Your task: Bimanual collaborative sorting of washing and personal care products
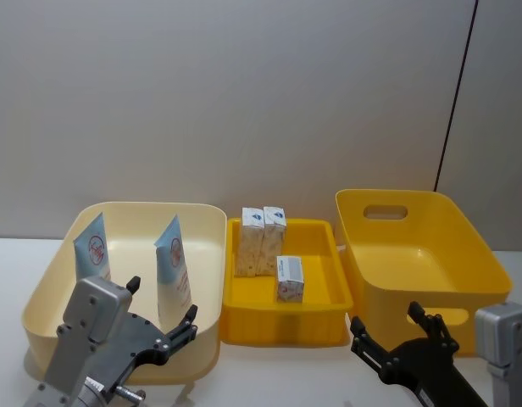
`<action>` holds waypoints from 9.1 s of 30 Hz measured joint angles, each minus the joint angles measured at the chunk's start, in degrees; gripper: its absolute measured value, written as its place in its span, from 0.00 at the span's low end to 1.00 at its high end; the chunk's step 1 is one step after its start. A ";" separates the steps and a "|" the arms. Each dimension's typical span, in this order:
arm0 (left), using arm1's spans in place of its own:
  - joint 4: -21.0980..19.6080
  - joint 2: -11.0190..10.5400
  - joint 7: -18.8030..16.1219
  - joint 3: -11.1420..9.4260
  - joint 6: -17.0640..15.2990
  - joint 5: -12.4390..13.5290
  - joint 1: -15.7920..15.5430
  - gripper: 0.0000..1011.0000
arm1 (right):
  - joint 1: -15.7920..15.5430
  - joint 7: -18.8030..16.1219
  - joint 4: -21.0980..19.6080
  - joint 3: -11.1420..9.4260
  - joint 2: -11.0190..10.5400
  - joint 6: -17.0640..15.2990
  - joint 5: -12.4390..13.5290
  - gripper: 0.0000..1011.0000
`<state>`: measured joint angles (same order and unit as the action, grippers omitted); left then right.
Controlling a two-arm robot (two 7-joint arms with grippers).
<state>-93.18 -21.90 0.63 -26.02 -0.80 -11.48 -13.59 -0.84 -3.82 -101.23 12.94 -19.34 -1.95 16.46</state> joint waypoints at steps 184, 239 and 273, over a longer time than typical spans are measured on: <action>0.00 0.00 0.00 0.00 0.00 0.00 0.00 0.99 | 38.18 6.60 28.37 10.02 17.65 -45.37 -6.72 0.42; 0.00 0.00 0.00 0.00 0.00 0.00 0.00 0.99 | 39.81 9.59 17.54 2.71 13.25 -30.35 -11.07 0.42; 0.00 0.00 0.00 0.00 0.00 0.00 0.00 0.99 | 37.48 11.62 20.48 -3.79 9.21 -34.74 -13.57 0.42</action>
<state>-93.18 -21.89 0.63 -26.02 -0.80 -11.48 -13.59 36.64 7.79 -80.75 9.15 -10.12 -36.69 2.90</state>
